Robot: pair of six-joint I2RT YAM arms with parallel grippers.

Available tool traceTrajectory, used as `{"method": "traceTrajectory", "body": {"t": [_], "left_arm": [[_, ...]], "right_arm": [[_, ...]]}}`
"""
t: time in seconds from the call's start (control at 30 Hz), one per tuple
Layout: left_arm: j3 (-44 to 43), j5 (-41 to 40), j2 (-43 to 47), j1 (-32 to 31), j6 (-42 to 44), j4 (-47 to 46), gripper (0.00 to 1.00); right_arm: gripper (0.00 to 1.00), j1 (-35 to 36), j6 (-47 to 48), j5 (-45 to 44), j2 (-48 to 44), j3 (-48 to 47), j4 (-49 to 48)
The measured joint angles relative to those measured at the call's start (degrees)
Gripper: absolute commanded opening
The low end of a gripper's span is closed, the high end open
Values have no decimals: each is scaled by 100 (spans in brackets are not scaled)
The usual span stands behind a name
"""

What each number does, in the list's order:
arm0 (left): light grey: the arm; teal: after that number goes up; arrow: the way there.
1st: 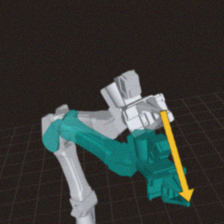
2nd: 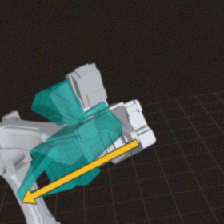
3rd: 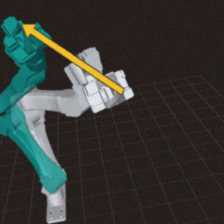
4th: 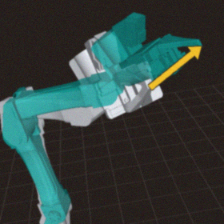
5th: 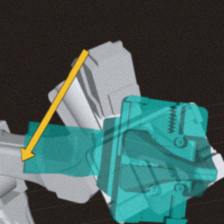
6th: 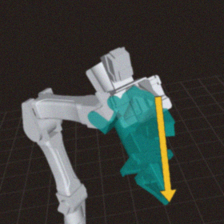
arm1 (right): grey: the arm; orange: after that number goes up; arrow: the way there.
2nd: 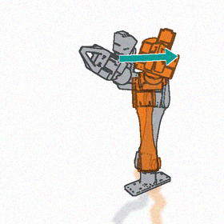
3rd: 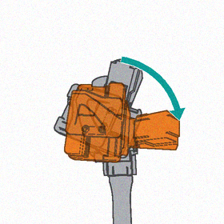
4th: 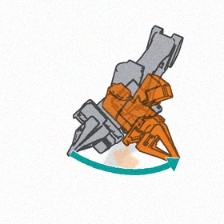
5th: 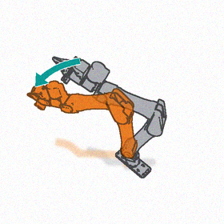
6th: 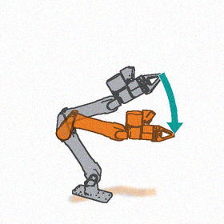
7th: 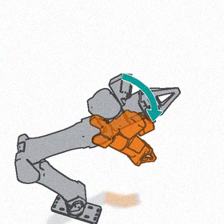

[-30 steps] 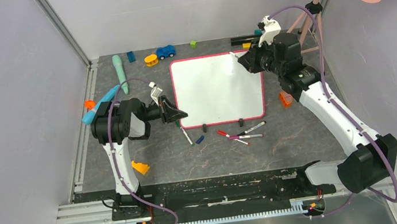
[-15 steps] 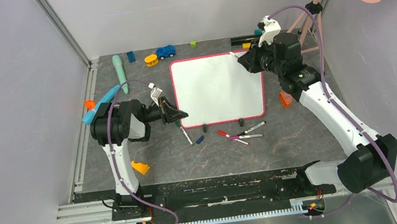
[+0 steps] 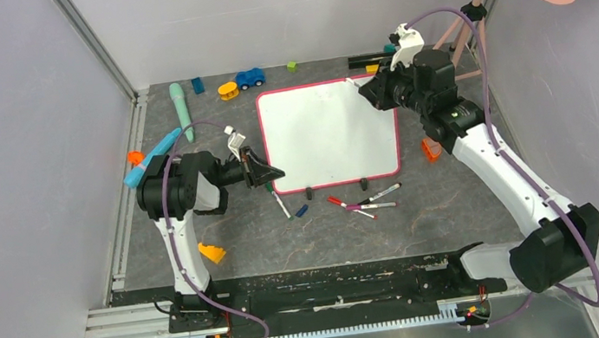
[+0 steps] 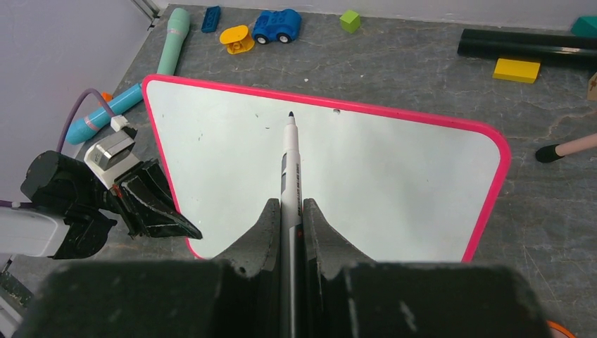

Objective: Write a sentence on the whiteboard
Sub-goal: Hold the whiteboard on the whiteboard stand.

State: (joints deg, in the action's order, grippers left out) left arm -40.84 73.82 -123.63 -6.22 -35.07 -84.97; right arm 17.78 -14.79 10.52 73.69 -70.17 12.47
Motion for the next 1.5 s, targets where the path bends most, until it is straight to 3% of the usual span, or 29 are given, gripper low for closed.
{"method": "traceTrajectory", "body": {"t": [0.5,0.53,0.6,0.63,0.87,0.97,1.1,1.5], "left_arm": [[286,-337,144,11,11,-37,3],[286,-332,144,11,11,-37,7],[258,-293,140,13,7,-37,28],[190,-212,118,15,2,-33,33],[-153,-63,-22,66,17,-37,36],[-153,-20,-22,68,22,-39,34],[-164,42,-44,68,20,-35,13],[-286,332,-39,68,-186,-35,2]], "right_arm": [[0,0,31,20,-175,0,-4],[0,0,31,20,-175,0,-4],[0,0,33,20,-175,0,-7],[0,0,33,20,-175,0,-7],[0,0,33,68,-175,0,-35],[0,0,31,131,-175,0,-52],[0,0,26,179,-175,0,-120],[0,0,-22,295,-175,13,-221]]}}
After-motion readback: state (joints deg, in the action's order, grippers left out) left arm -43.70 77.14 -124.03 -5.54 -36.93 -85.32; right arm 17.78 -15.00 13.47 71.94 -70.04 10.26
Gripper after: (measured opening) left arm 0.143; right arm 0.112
